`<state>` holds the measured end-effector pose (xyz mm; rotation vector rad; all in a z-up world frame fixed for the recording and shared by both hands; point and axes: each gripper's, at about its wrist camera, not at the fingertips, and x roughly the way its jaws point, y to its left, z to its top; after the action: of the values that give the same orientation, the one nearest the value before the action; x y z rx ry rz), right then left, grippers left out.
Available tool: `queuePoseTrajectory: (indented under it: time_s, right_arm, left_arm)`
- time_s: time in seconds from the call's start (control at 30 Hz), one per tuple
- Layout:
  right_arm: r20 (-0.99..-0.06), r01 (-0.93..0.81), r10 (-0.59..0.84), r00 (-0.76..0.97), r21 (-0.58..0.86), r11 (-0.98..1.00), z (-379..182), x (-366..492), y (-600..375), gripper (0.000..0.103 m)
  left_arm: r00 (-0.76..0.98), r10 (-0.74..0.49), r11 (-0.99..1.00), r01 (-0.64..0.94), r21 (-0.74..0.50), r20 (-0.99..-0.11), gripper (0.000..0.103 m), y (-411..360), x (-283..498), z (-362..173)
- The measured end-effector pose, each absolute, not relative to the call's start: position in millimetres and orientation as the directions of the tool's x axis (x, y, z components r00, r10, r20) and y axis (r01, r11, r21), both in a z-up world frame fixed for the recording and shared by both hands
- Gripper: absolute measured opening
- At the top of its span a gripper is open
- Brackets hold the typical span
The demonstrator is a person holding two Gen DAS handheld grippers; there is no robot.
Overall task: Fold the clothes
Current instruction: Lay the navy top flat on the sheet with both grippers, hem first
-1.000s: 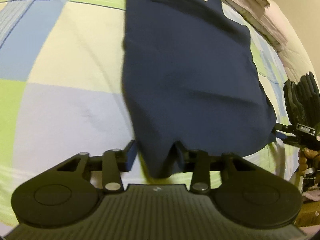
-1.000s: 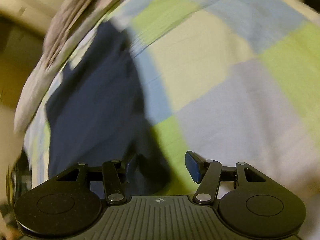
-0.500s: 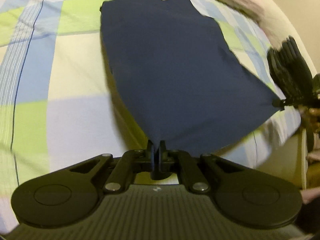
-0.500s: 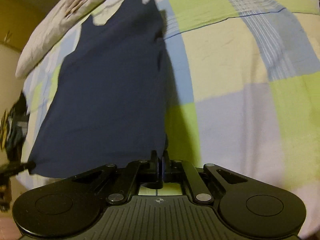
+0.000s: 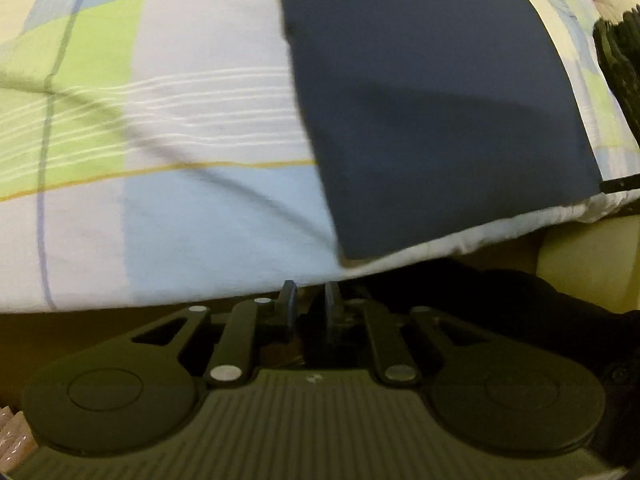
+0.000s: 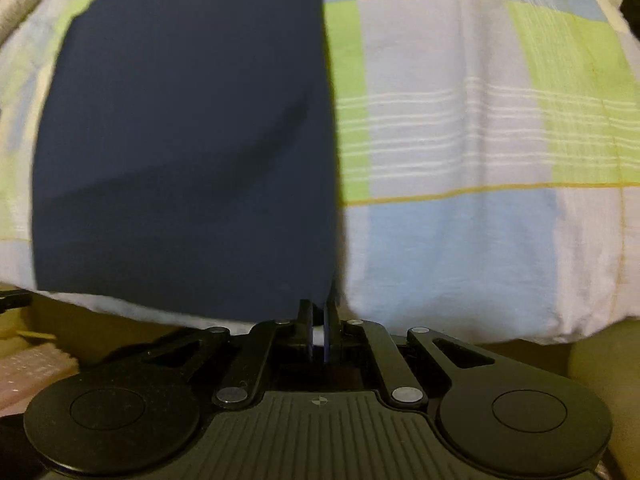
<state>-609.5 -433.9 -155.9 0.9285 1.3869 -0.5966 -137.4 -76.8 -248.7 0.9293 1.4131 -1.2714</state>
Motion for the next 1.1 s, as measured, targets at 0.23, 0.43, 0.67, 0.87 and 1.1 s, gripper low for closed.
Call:
queuePoseTrajectory:
  time_s: [0.23,0.43,0.67,0.87,1.1]
  right_arm:
    - [-0.978,0.803,0.011,0.210,0.179,0.568,-135.1,-575.6,-435.0,0.065]
    - [-0.932,0.693,0.092,0.349,0.323,0.644,-161.9,-528.7,-428.8,0.065]
    - [-0.957,0.697,0.090,0.277,0.264,0.667,-201.1,-534.2,-434.4,0.064]
    - [-0.974,0.793,-0.002,0.228,0.184,0.581,-180.3,-556.8,-462.2,0.065]
    - [-0.923,0.751,-0.023,0.383,0.297,0.590,-179.6,-507.2,-512.0,0.065]
  left_arm:
    - [-0.251,-0.215,0.157,0.945,-0.287,-0.944,0.025,-122.1,-148.5,-248.8]
    - [-0.299,-0.234,0.185,0.920,-0.345,-0.925,0.023,-150.2,-146.6,-290.9]
    - [-0.233,-0.159,0.156,0.954,-0.257,-0.959,0.000,-136.5,-136.7,-284.3]
    - [-0.169,-0.180,0.205,0.957,-0.205,-0.969,0.006,-138.2,-112.7,-260.1]
    - [-0.210,-0.296,0.084,0.966,-0.245,-0.932,0.006,-226.5,-138.1,-246.0]
